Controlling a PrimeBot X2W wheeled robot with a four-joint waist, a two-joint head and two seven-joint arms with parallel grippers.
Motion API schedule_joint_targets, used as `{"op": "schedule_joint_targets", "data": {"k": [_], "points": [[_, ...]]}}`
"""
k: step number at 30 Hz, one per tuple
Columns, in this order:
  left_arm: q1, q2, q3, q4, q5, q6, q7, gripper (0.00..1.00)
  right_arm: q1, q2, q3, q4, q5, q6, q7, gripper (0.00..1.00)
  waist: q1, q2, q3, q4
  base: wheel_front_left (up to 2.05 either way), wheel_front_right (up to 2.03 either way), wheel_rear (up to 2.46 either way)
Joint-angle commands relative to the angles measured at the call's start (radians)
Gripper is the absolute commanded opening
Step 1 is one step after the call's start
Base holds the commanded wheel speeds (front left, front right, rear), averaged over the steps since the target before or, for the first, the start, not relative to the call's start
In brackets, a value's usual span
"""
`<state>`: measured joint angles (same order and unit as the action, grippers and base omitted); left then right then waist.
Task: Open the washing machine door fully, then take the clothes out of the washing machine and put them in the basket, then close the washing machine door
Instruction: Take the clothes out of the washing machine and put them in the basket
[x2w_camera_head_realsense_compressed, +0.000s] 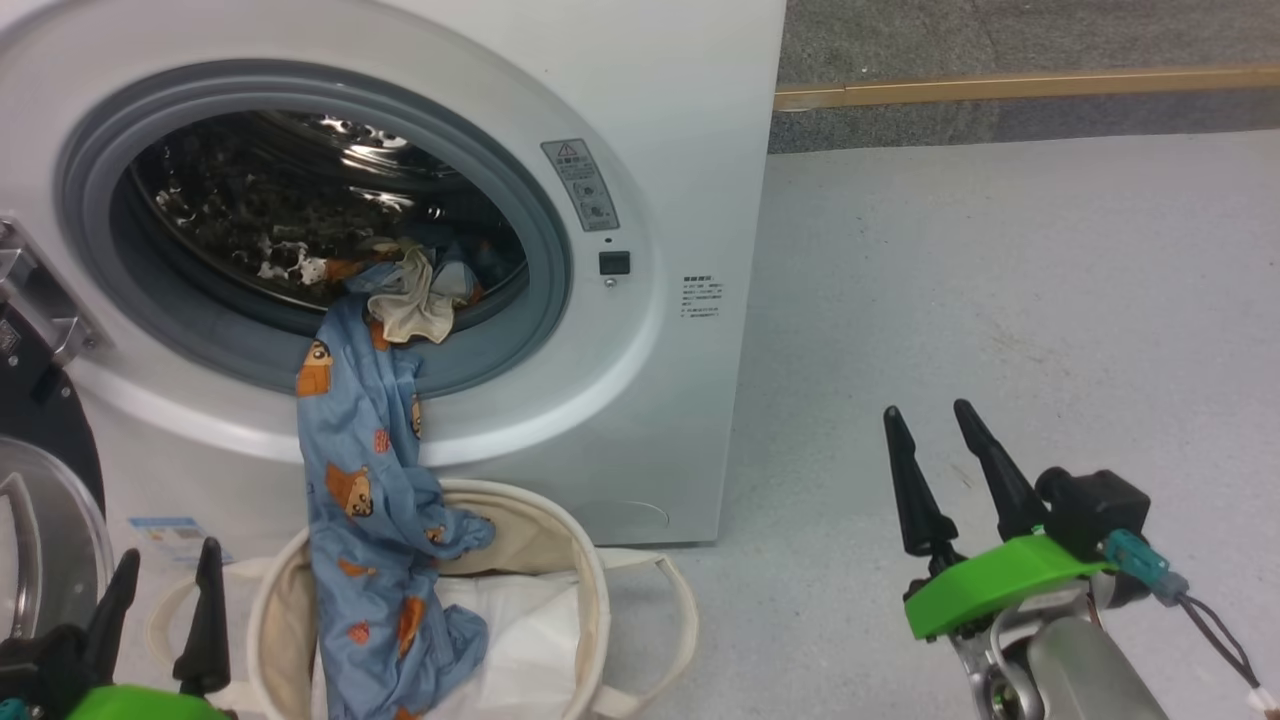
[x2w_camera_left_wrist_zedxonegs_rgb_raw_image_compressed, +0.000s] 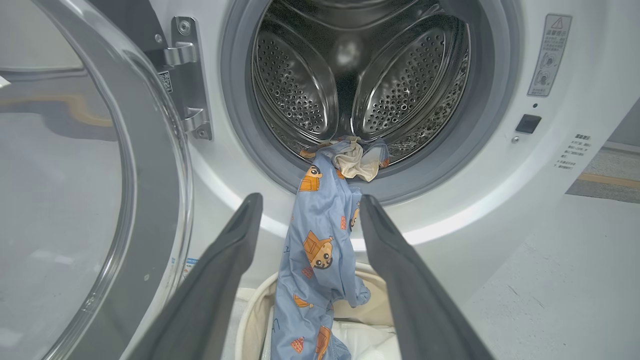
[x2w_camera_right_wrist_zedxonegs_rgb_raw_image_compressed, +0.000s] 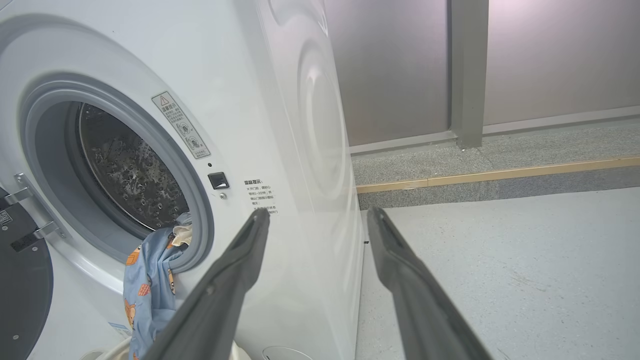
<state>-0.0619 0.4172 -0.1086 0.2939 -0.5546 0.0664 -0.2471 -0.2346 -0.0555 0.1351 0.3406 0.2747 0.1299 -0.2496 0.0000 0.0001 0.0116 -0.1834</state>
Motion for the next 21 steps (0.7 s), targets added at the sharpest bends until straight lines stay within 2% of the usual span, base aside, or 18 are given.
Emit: {"op": "schedule_joint_targets", "data": {"k": [1,10,21], "points": [[-0.028,0.044,0.05,-0.049,0.003,0.01,0.008,1.0,-0.007,0.005,0.026,-0.03,0.008,0.001,-0.012,1.0,0.0,-0.0001,-0.001,0.003,0.0,0.0,0.0],[-0.036,0.062,0.044,-0.101,0.001,0.018,0.037,1.0,-0.01,0.005,0.043,-0.026,0.005,0.001,-0.012,1.0,0.0,-0.0001,-0.006,0.011,0.0,0.0,0.0],[-0.041,0.052,0.027,-0.11,0.0,0.02,0.035,1.0,-0.008,0.005,0.051,-0.022,0.013,0.001,-0.012,1.0,0.0,-0.0001,0.001,0.008,0.0,0.0,0.0]]}}
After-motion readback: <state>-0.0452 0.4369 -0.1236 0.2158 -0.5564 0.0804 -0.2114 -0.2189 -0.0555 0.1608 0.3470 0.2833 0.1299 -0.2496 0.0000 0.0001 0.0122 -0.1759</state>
